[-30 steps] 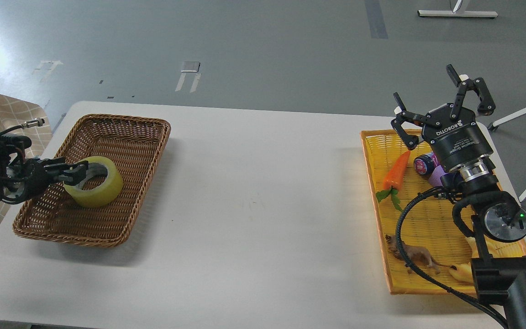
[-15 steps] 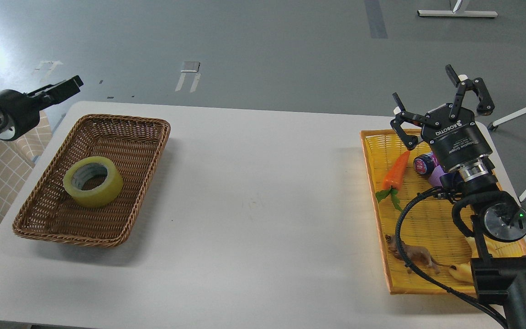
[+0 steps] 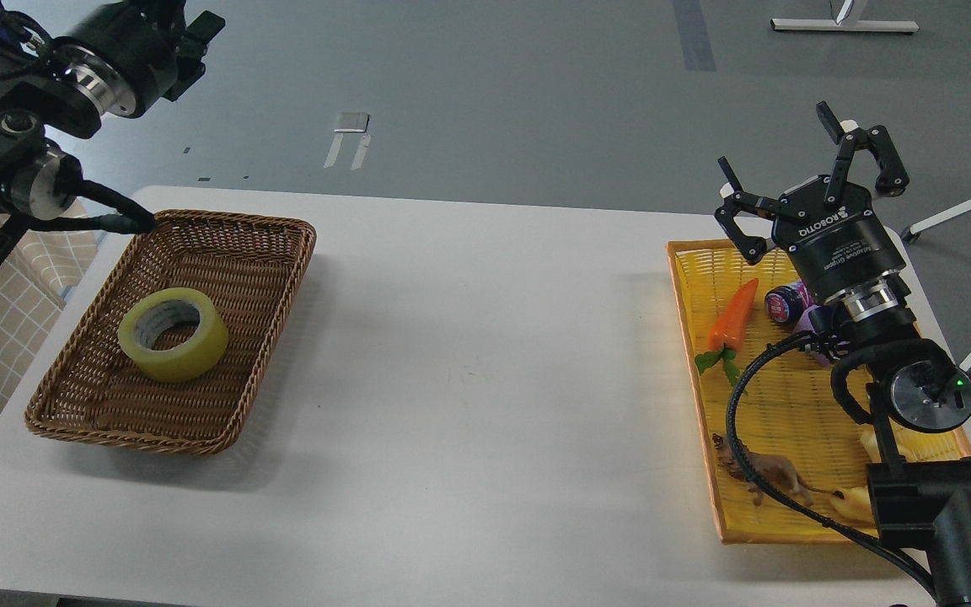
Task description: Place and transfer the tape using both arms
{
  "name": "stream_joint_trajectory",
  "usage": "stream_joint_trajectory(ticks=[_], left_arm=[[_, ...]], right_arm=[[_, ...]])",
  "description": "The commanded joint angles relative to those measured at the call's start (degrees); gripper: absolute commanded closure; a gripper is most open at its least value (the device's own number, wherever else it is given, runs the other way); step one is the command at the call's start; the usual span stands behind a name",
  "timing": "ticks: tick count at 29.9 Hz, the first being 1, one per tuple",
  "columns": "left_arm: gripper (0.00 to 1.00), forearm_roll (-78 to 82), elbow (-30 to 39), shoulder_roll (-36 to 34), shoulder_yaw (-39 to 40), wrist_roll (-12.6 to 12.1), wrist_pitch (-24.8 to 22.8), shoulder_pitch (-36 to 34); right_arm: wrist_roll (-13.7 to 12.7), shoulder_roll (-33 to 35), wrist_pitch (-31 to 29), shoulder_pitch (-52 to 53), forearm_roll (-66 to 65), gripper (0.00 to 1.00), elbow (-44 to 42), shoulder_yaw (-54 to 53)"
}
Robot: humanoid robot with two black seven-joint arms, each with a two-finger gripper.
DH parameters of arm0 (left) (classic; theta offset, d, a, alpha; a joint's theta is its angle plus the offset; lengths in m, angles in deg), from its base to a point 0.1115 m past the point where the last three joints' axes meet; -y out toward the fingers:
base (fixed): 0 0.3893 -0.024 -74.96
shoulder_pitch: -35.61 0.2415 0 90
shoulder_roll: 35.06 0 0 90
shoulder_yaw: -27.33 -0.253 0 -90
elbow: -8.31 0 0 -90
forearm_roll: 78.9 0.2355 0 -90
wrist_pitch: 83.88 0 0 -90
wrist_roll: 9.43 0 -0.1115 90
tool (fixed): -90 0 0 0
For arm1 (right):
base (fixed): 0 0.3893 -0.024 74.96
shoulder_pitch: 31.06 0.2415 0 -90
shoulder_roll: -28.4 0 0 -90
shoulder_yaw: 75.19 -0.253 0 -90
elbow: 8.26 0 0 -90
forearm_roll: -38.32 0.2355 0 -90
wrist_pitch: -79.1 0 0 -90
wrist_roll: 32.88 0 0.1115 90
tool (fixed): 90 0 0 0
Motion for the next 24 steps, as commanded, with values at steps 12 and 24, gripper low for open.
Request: stream_joint_trajectory(ticks=[12, 24], left_arm=[[0.02, -9.4, 3.1, 13.5, 8.2, -0.1, -7.2, 1.0], [0.02, -11.5, 5.4, 19.1, 15.2, -0.1, -9.6, 8.2]], right_arm=[[0.0, 3.3, 0.0, 3.4, 0.0, 0.0, -0.4, -0.1], [0.0, 4.3, 0.0, 9.0, -0.3, 0.0, -4.9, 0.2]])
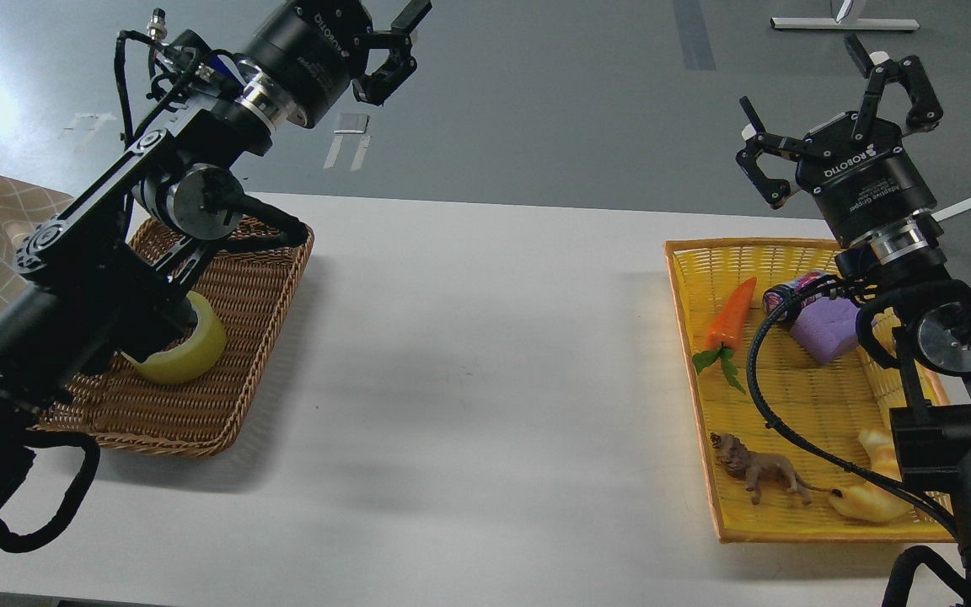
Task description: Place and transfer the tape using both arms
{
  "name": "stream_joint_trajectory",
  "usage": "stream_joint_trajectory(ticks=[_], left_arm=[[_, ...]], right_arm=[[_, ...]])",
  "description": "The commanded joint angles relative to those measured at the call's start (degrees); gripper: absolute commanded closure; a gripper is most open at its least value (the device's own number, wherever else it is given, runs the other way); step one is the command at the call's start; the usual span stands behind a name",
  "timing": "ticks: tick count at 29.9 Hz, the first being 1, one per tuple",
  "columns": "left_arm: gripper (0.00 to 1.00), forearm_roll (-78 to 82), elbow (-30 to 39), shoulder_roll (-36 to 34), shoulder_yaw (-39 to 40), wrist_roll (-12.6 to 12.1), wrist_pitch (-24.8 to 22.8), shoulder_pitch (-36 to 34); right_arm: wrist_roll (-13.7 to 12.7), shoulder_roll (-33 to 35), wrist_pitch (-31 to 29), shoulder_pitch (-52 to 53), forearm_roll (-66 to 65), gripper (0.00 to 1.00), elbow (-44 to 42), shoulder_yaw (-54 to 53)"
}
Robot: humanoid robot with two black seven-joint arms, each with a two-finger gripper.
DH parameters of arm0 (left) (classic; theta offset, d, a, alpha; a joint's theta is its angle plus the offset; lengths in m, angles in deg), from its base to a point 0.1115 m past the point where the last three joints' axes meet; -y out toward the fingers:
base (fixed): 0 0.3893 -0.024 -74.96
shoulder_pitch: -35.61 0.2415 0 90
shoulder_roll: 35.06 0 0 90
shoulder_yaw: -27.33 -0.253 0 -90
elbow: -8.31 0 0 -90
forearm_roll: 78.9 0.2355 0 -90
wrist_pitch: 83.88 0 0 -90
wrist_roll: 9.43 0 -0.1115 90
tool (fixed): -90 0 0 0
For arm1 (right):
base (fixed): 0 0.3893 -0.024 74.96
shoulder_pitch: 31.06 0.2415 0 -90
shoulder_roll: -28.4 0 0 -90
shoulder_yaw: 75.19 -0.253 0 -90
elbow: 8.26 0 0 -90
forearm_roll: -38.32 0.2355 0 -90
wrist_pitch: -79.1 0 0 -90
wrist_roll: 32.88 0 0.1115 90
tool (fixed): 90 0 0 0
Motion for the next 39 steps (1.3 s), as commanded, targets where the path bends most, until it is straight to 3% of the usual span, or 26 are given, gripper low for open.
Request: stream_joint_trajectory(ticks=[1, 13, 27, 39], left_arm=[[0.02, 0.0, 0.0, 1.6, 2.2, -0.1, -1.8, 1.7], [0.02, 0.0, 0.2, 6.0, 6.8, -0.1, -3.7, 5.2], [0.02, 0.0, 5.0, 6.9, 11.2, 0.0, -6.1, 10.8], [0.02, 0.0, 5.0, 9.3, 11.2, 0.0, -8.3, 13.7]], right_arm=[[0.0, 1.2, 0.0, 1.1, 0.0, 0.0, -1.1, 0.2], [0.0, 2.8, 0.0, 3.4, -0.1, 0.0, -3.6, 2.6], [0.3, 2.8, 0.0, 6.2, -0.4, 0.0, -5.5, 4.4], [0.7, 1.7, 0.0, 6.1, -0.2, 0.0, -6.1, 4.4]])
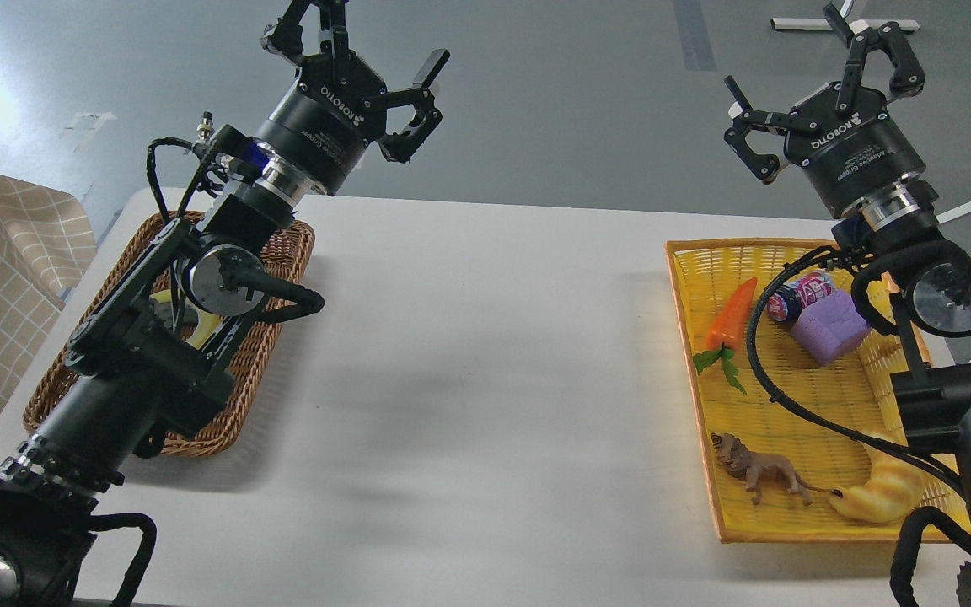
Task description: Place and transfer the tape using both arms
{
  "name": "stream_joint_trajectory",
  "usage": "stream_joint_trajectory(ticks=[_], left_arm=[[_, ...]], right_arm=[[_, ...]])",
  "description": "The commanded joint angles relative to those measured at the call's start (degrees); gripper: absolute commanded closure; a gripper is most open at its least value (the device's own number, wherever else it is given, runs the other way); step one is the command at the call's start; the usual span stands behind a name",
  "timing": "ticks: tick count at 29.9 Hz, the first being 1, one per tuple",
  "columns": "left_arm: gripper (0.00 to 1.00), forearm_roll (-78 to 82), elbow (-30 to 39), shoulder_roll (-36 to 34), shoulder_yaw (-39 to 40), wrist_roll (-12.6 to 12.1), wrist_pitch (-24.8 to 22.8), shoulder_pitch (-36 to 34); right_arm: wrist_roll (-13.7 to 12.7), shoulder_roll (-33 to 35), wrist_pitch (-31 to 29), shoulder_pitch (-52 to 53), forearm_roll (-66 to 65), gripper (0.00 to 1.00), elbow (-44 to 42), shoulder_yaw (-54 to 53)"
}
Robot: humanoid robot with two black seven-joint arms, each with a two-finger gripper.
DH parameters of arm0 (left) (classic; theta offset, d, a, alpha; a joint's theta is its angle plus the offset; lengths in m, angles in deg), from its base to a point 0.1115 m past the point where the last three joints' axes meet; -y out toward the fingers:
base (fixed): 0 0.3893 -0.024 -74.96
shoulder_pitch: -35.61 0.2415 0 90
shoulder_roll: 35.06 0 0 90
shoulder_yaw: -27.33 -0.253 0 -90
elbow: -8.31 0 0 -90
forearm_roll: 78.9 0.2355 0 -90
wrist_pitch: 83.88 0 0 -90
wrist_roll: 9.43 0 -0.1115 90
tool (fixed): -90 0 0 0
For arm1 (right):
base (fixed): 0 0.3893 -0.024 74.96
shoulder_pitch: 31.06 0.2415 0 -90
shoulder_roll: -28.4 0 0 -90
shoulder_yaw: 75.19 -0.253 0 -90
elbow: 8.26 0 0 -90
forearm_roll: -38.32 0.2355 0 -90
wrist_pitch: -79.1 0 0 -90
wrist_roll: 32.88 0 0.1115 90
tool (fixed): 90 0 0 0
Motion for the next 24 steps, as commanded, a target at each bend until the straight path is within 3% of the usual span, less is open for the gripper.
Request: stream_joint_trajectory(ticks=[1, 24], left_arm=[[0.02, 0.0, 0.0, 0.5, 0.0, 0.0, -0.2, 0.2], [0.02, -0.1, -0.9, 2.0, 0.2, 0.0, -0.2, 0.2]], right_arm=[[0.0, -0.2, 0.0, -0.1, 0.0, 0.0, 0.0, 0.0], [0.0, -0.4, 0.0, 0.6, 0.0, 0.0, 0.0, -0.1]])
